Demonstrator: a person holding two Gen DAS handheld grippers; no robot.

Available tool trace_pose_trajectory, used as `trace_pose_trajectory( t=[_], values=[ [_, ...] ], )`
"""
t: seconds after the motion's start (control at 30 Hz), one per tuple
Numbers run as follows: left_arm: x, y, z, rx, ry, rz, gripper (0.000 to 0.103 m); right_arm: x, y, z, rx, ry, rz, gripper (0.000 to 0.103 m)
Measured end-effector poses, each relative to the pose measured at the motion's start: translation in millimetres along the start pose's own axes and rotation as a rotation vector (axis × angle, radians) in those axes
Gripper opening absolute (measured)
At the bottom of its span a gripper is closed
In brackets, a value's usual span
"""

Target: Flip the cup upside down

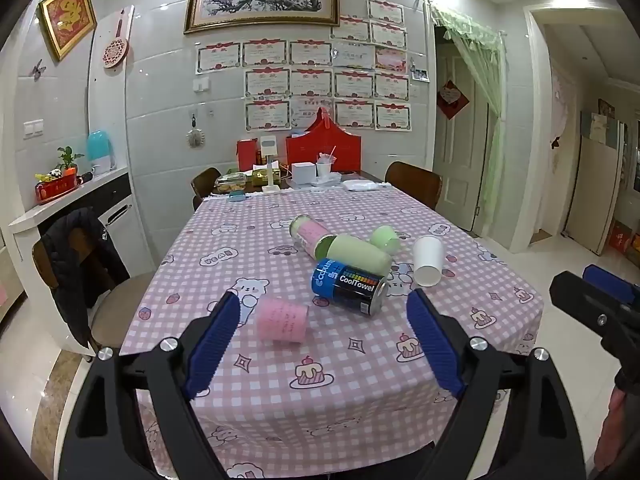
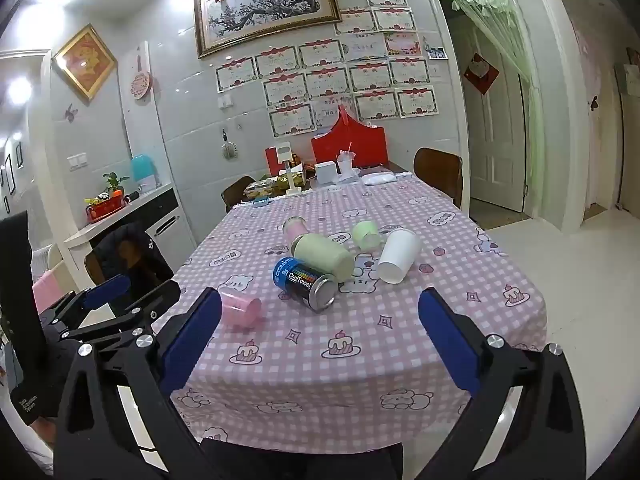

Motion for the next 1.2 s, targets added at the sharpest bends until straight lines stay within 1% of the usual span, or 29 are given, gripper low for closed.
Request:
trace_pose_trajectory(
  t=[0.23,0.27,0.4,0.43,0.63,0.93,1.2],
  values=[
    [2.8,0.8,1.1,0.007,-0.001,-0.004,0.084,-0.5,1.0,2.6,-0.001,0.0,-0.007,0.095],
    [0.7,-7.8,2.2,0.012,0.001,-0.016,0.084,-0.5,1.1,3.7,-0.001,0.0,-0.007,0.095],
    [-0.4,-9.3,0.2,0.013,0.01,-0.015,0.084,-2.0,4.5,6.4,0.011,-0.003,-0.007,0.095],
    [1.7,-5.9,-0.3,0.019,0.014,-0.018,0.084,-2.5,-1.8,4.8,0.015,-0.004,-0.011,0.095],
    [-0.2,-1.2,-2.3,0.02,0.019,0.008,0.084,-2.7,-1.8,6.7,0.018,-0.004,-0.007,0.095],
    [1.9,2.5,-6.7,0.009,0.024,0.002,0.084,0.1,-4.0,8.1,0.02,-0.021,-0.021,0.095],
    [-0.4,5.2,-6.2,0.004,0.001,0.012,0.084,-4.2,-3.4,8.5,0.017,-0.022,-0.016,0.095]
  ],
)
Point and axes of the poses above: each gripper's, at about its wrist camera, not at the fingertips, and z roughly the way its jaws point, y to its right, x to its top, the point moved 4 cm from there along z, roughly the way its jaws point, and after that the axes turned 9 degrees about -z, right-handed, at the moved point
